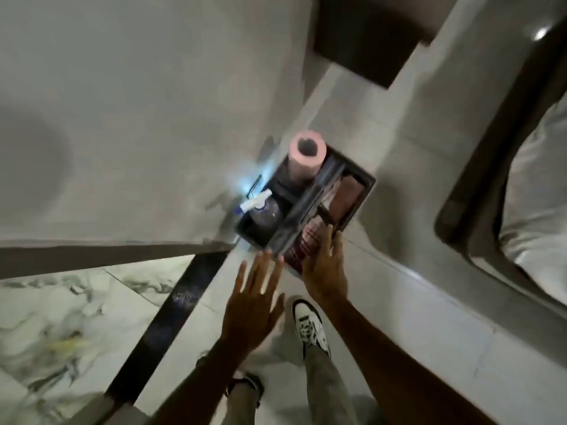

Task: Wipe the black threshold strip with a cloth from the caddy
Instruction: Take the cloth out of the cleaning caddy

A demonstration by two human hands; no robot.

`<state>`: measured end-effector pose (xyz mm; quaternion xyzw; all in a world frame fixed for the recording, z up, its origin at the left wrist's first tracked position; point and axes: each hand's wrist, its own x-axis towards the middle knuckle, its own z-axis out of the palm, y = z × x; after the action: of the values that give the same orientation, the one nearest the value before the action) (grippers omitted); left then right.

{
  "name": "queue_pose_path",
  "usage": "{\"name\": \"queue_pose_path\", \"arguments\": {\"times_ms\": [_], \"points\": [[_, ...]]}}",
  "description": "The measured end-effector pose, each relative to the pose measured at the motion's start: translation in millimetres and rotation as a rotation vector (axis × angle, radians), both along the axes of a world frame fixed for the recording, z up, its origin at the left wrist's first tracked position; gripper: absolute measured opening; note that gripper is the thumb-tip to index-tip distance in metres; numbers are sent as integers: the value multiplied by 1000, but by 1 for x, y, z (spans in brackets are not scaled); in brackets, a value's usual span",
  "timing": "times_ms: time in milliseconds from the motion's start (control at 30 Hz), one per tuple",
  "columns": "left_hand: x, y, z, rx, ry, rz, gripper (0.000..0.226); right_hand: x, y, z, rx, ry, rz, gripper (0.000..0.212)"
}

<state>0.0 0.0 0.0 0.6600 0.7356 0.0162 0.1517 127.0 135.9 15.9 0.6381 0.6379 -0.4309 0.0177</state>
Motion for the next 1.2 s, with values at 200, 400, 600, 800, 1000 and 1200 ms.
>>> {"name": "queue_pose_path", "arguments": {"times_ms": [200,400,600,800,1000,1200], "points": [[-35,42,-137,-85,19,3,76,-38,17,-144,-62,35,-44,107],[-24,37,-204,-113,-31,92,84,-42,29,-219,-163,-193,3,118],[-18,32,-220,-34,19,113,80,-44,27,-241,-47,-274,44,99],[-21,35,-216,-60,3,108,83,-41,31,-224,17,-190,-30,87],[-19,15,-174,-57,-113,137,84,-26,26,-142,164,4,-243,57],[-14,-51,-122,-13,-137,240,81,-6,-49,-60,-201,640,-432,34]]}}
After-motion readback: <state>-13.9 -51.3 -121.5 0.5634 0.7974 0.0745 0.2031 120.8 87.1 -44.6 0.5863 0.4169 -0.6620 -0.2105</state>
